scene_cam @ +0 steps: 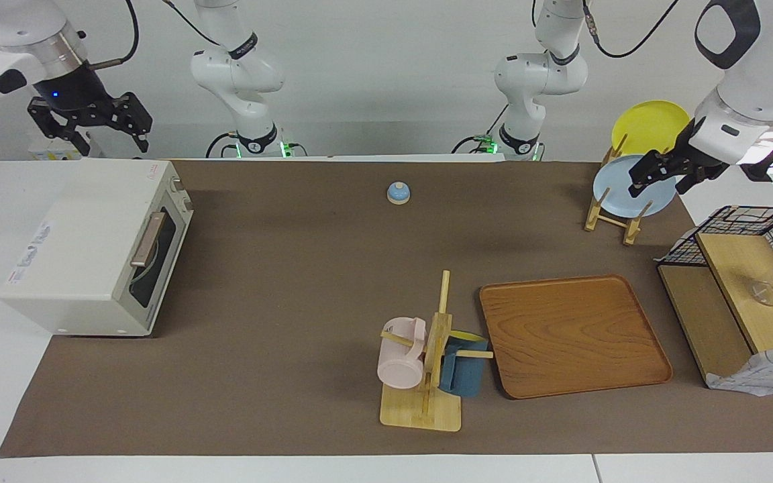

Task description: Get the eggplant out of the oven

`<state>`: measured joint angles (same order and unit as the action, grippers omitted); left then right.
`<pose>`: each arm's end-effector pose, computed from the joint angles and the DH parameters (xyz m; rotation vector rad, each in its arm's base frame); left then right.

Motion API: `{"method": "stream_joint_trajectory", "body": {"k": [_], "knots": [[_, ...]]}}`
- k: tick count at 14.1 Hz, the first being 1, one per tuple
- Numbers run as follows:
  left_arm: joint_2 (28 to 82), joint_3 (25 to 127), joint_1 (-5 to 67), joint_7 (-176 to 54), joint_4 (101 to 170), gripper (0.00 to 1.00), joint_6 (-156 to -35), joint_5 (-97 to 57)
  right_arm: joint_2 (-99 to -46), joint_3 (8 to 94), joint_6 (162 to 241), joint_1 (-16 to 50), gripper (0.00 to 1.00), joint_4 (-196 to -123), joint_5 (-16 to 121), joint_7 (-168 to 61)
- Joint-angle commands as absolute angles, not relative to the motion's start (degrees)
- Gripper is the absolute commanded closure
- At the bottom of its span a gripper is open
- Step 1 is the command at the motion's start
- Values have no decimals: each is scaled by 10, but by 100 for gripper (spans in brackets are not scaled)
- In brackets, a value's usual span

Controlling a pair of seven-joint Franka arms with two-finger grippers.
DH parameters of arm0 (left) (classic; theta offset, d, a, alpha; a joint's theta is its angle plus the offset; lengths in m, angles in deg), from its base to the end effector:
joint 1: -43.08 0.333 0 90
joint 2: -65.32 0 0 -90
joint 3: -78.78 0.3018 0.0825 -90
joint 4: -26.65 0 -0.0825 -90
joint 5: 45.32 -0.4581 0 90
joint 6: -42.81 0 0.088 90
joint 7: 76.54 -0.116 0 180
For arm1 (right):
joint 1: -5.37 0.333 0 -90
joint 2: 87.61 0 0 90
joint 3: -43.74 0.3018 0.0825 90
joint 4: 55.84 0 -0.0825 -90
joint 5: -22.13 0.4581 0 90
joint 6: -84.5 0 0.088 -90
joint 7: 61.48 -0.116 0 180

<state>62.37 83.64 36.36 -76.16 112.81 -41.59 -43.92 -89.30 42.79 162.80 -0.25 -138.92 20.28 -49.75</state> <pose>0.6323 -0.0248 0.5971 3.1202 -0.0424 -0.1286 0.5913 -0.0725 0.6667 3.1152 0.1315 -0.0908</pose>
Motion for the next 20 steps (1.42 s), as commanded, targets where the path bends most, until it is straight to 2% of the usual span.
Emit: {"method": "stream_joint_trajectory", "body": {"k": [1, 8, 9, 10, 11, 12, 15, 20], "knots": [[631, 836, 363, -765, 1135, 0, -411, -441, -895, 432, 1624, -8, 0, -1392, 204, -508], [632, 836, 366, -761, 1139, 0, -408, -441, -892, 432, 1647, -3, 0, -1410, 217, -522], [632, 836, 366, -761, 1138, 0, -409, -441, -901, 433, 1665, -2, 39, -1439, 226, -518], [632, 837, 366, -761, 1139, 0, -409, -441, -927, 433, 1719, 4, 76, -1492, 229, -522], [632, 836, 366, -761, 1139, 0, -409, -441, -949, 433, 1776, 18, 96, -1555, 227, -516], [632, 836, 366, -761, 1139, 0, -409, -441, -949, 433, 1807, 21, 100, -1584, 216, -508], [632, 836, 366, -761, 1139, 0, -409, -441, -889, 433, 1821, 19, 100, -1585, 139, -508], [632, 836, 366, -761, 1138, 0, -409, -441, -851, 433, 1833, 18, 100, -1605, 75, -515]]}}
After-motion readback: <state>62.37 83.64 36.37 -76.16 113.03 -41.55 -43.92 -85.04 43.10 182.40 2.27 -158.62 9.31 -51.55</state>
